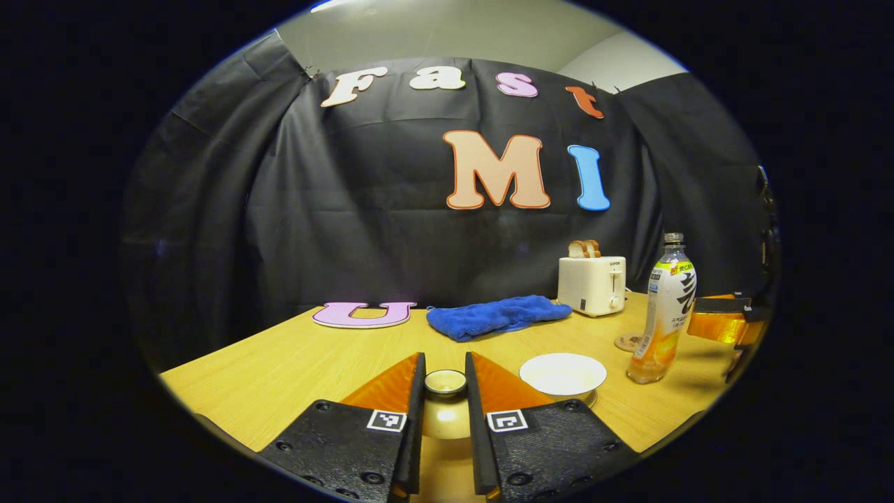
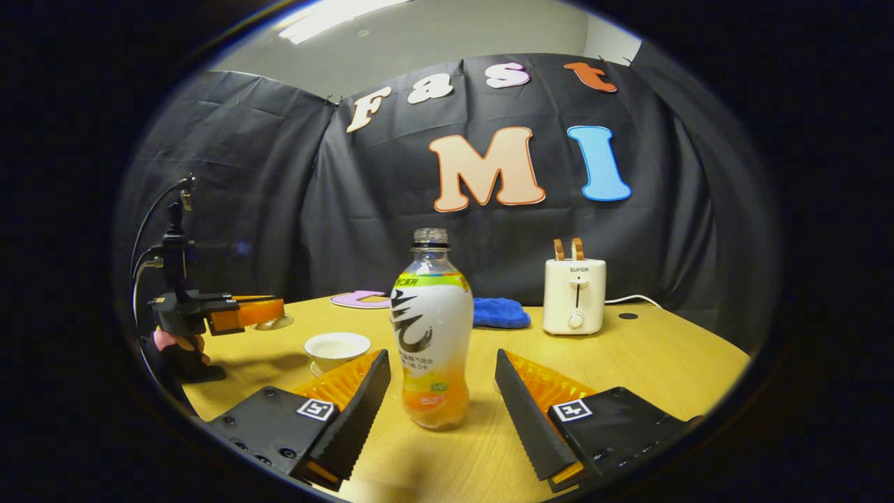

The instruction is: Open the teacup lid with one hand, grasp the water bottle and pour water into the teacup with the other hand; after pouring, place the water bottle on the coaster and then close the teacup lid.

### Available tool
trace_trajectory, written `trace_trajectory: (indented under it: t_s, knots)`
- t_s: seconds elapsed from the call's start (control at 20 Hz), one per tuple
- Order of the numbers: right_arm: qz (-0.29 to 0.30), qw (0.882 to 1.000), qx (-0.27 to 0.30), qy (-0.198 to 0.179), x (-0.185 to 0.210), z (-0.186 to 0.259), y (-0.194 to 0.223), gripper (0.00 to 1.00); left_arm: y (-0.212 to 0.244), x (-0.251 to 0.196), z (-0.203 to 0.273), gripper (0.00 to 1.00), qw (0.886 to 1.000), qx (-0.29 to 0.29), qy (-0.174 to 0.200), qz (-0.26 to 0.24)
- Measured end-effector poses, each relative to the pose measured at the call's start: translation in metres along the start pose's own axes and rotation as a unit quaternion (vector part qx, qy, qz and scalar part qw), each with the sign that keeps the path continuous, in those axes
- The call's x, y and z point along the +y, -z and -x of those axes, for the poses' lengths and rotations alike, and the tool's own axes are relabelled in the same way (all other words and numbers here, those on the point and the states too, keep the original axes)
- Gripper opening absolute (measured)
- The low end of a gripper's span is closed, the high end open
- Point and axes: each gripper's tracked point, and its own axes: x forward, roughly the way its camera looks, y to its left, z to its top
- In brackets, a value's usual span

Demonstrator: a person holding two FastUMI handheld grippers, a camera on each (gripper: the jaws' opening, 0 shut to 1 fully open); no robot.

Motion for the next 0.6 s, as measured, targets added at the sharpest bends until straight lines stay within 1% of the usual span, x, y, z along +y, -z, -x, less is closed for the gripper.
trace_trajectory:
  t_s: [0.15, 0.25, 0.3, 0.6]
  knots:
    - [0.000, 1.000, 0.013, 0.007, 0.004, -0.009, 0.004, 0.96, 0.000, 0.003, 0.001, 0.27, 1.000, 0.000, -0.002, 0.000]
    - [-0.001, 1.000, 0.023, 0.015, 0.002, -0.015, 0.007, 0.94, 0.000, 0.002, 0.002, 0.27, 1.000, 0.000, 0.002, 0.000]
    - [-0.001, 0.999, 0.029, 0.020, 0.001, -0.017, 0.009, 0.96, 0.001, 0.002, 0.001, 0.27, 1.000, 0.001, 0.002, 0.000]
    - [0.004, 0.997, 0.069, 0.034, 0.004, -0.038, 0.022, 0.96, 0.001, 0.004, 0.002, 0.28, 1.000, 0.001, -0.005, 0.000]
